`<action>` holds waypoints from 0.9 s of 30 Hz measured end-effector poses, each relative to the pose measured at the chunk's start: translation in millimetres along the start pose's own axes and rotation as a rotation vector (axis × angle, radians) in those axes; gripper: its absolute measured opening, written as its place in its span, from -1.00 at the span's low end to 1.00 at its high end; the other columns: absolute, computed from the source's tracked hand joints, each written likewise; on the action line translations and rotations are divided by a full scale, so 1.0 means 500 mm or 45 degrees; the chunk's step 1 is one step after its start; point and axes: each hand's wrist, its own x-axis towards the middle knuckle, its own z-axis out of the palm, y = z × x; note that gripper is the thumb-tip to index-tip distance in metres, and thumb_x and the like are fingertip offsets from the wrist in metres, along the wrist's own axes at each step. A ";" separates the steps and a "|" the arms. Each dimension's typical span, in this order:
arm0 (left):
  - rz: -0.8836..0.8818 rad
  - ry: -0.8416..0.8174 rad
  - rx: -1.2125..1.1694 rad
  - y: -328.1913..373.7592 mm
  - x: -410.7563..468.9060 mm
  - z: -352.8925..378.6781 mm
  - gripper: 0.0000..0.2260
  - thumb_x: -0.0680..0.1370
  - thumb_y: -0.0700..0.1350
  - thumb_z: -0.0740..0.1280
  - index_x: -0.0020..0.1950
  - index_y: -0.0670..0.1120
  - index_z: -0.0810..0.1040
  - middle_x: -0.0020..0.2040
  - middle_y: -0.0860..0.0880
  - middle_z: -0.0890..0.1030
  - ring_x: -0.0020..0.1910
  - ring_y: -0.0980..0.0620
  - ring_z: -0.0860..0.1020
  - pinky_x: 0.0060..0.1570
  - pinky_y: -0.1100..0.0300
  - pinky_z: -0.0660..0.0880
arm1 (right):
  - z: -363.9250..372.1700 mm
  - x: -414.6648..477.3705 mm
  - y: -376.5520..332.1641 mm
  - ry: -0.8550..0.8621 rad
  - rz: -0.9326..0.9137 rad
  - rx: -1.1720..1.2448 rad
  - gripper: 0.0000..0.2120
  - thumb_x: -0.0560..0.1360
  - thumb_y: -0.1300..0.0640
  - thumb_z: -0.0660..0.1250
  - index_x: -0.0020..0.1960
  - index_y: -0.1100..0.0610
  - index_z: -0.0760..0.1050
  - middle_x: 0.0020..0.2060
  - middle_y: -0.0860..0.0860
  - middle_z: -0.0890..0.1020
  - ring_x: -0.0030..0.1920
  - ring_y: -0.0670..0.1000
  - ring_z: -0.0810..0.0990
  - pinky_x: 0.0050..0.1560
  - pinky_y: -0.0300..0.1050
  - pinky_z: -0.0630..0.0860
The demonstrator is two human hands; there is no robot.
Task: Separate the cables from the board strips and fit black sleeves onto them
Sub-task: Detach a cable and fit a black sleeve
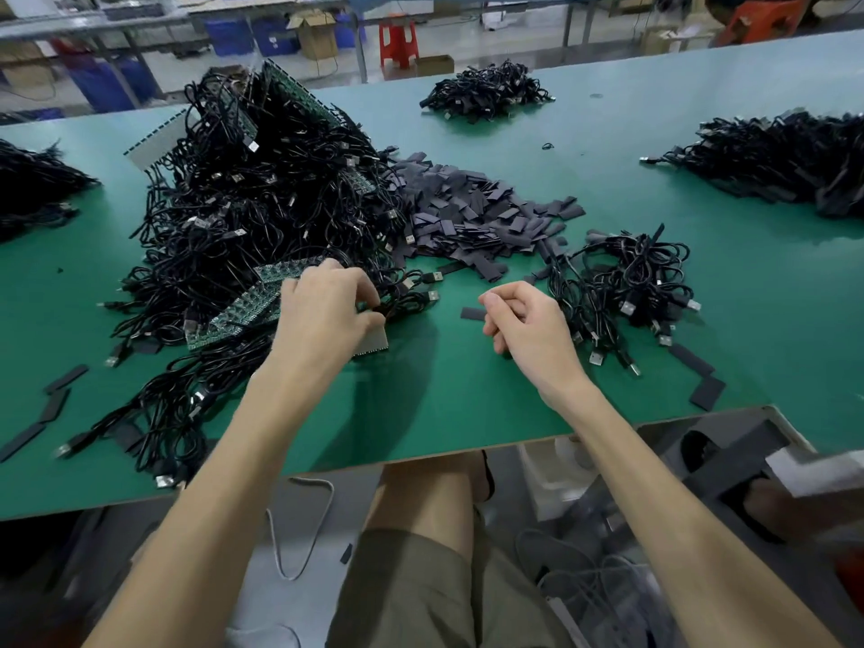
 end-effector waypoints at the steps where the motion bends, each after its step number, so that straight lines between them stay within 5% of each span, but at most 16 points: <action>1: 0.009 0.019 0.045 -0.002 -0.003 -0.001 -0.82 0.47 0.00 0.55 0.02 0.03 0.66 0.09 -0.06 0.53 0.17 -0.14 0.47 0.23 -0.03 0.28 | 0.000 0.000 0.000 -0.002 -0.002 -0.006 -0.85 0.68 0.14 0.29 0.03 0.21 0.56 -0.35 -0.05 0.62 -0.42 -0.02 0.49 -0.25 -0.12 0.49; 6: -0.062 -0.223 0.244 -0.005 -0.010 0.011 -0.62 0.46 0.05 0.56 0.22 0.04 0.57 0.22 -0.08 0.46 0.28 -0.18 0.38 0.26 -0.08 0.25 | -0.005 0.000 0.001 -0.019 -0.002 -0.026 -0.87 0.67 0.13 0.30 0.02 0.17 0.56 -0.35 -0.05 0.62 -0.41 -0.02 0.50 -0.24 -0.12 0.50; 10: 0.016 -0.082 0.033 -0.005 -0.024 0.035 -0.69 0.43 -0.13 0.59 0.11 -0.04 0.60 0.10 -0.05 0.48 0.13 -0.17 0.48 0.08 -0.03 0.41 | -0.005 -0.001 0.000 -0.071 -0.013 -0.045 -0.91 0.65 0.13 0.34 0.02 0.13 0.58 -0.31 -0.05 0.65 -0.39 -0.09 0.53 -0.26 -0.21 0.51; 14: 0.117 0.045 -0.310 0.024 -0.040 0.059 -0.78 0.43 -0.17 0.58 0.00 -0.04 0.62 -0.05 0.09 0.42 -0.09 0.08 0.45 -0.16 0.20 0.34 | -0.003 -0.003 0.001 -0.228 -0.077 -0.111 -0.95 0.58 0.11 0.44 0.02 0.07 0.65 -0.17 -0.03 0.68 -0.24 -0.07 0.59 -0.11 -0.17 0.59; 18: 0.171 0.081 -0.516 0.069 -0.046 0.087 -0.87 0.51 -0.12 0.53 0.00 -0.03 0.63 -0.07 0.18 0.39 -0.12 0.32 0.41 -0.14 0.46 0.31 | -0.004 -0.004 -0.001 -0.306 -0.133 -0.125 -0.89 0.53 0.16 0.51 0.05 0.08 0.67 -0.11 -0.06 0.71 -0.13 -0.05 0.66 0.05 -0.11 0.62; 23: 0.149 0.058 -0.564 0.096 -0.046 0.107 -0.85 0.52 -0.03 0.52 0.01 -0.04 0.63 -0.06 0.18 0.42 -0.13 0.21 0.45 -0.10 0.19 0.41 | -0.004 -0.003 0.000 -0.266 -0.103 -0.103 -0.88 0.50 0.31 0.47 -0.01 0.15 0.64 -0.17 0.09 0.70 -0.20 0.01 0.64 -0.03 -0.01 0.62; 27: 0.136 0.053 -0.518 0.096 -0.046 0.108 -0.85 0.53 -0.02 0.51 0.01 -0.05 0.65 -0.06 0.15 0.43 -0.15 0.18 0.46 -0.13 0.20 0.43 | -0.003 -0.003 0.003 -0.269 -0.075 -0.131 -0.90 0.50 0.29 0.47 -0.05 0.14 0.62 -0.19 0.07 0.70 -0.23 -0.06 0.60 -0.10 -0.08 0.59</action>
